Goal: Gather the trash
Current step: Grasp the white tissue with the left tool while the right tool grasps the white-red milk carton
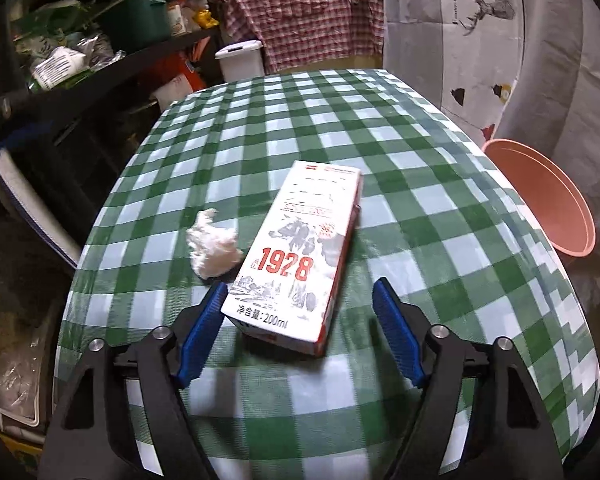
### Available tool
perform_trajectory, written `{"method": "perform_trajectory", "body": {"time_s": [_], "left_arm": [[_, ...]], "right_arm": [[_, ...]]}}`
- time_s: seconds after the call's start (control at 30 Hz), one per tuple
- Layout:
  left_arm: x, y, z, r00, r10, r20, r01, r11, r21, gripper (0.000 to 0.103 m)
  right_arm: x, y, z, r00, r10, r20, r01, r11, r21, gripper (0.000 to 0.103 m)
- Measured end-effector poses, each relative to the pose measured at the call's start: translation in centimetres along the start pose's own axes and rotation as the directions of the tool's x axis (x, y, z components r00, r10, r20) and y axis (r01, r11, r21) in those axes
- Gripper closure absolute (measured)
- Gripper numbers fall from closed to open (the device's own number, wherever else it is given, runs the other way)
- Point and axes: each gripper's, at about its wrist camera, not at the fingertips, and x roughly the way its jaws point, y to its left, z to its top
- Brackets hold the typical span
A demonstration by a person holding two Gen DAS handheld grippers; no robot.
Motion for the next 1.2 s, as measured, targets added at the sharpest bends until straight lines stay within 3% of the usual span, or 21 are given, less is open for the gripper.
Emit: {"method": "perform_trajectory", "body": {"time_s": [0.2,0.3,0.53,0.97,1.0,1.07,1.2], "left_arm": [[3.3,-2.3,-2.0,0.992,-0.026,-0.122,0.037,0.995,0.089,0.077],[4.8,-3.0,-2.7,0.984,-0.024,-0.174,0.046,0.991,0.123,0.074],[8.0,-3.2,-3.7,0.965,-0.014,-0.263,0.050,0.990,0.130,0.054],[10.2,-3.8,-4.0,0.943,-0.054,-0.328,0.093,0.990,0.106,0.054],[10.3,-3.9,-3.9,0.942,-0.053,-0.330,0.093,0.990,0.107,0.055],[10.4,-4.0,-3.8,0.941,-0.059,-0.334,0.100,0.989,0.108,0.072],[10.1,-4.0,-3.6,0.943,-0.057,-0.328,0.098,0.989,0.110,0.082]], "right_arm": [[0.1,-2.3,0.3,1.000,-0.011,-0.011,0.011,1.000,0.011,0.050],[-0.1,-3.2,0.2,1.000,-0.023,-0.008,0.023,1.000,-0.005,0.050],[0.1,-4.7,0.6,1.000,-0.013,-0.019,0.013,1.000,-0.018,0.044],[1.0,-5.7,0.9,0.998,0.044,-0.039,-0.045,0.998,-0.038,0.045],[1.0,-5.7,1.0,0.998,0.047,-0.039,-0.048,0.998,-0.041,0.048],[0.9,-5.8,1.1,0.998,0.049,-0.035,-0.051,0.998,-0.041,0.050],[0.3,-6.0,1.4,0.999,0.052,-0.015,-0.053,0.998,-0.046,0.051]]}}
